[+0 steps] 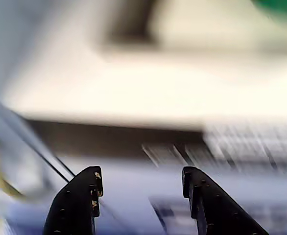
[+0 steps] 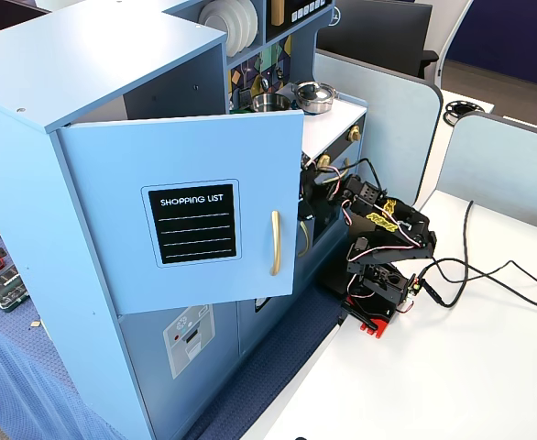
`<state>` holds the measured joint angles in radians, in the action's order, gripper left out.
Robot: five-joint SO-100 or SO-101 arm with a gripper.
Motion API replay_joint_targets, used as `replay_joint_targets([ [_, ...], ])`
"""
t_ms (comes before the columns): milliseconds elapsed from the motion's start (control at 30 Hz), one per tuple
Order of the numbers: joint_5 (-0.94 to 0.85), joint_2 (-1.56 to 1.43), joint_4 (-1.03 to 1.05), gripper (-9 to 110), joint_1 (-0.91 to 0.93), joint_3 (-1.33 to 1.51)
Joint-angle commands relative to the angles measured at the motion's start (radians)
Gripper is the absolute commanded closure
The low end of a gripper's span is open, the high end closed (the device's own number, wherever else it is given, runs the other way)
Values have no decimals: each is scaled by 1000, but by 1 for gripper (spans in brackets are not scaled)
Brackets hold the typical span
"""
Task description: Open the left cabinet door
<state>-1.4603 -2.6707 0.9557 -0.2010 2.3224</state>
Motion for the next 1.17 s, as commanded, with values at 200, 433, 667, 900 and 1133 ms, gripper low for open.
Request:
replay_joint_targets([
  [200,80,-206,110,92,147,400],
  [433,77,-330,156,92,218,595],
  [667,112,-419,301,94,222,673],
  [900,44,-492,477,97,202,673],
  [1133,-46,-506,517,100,181,673],
])
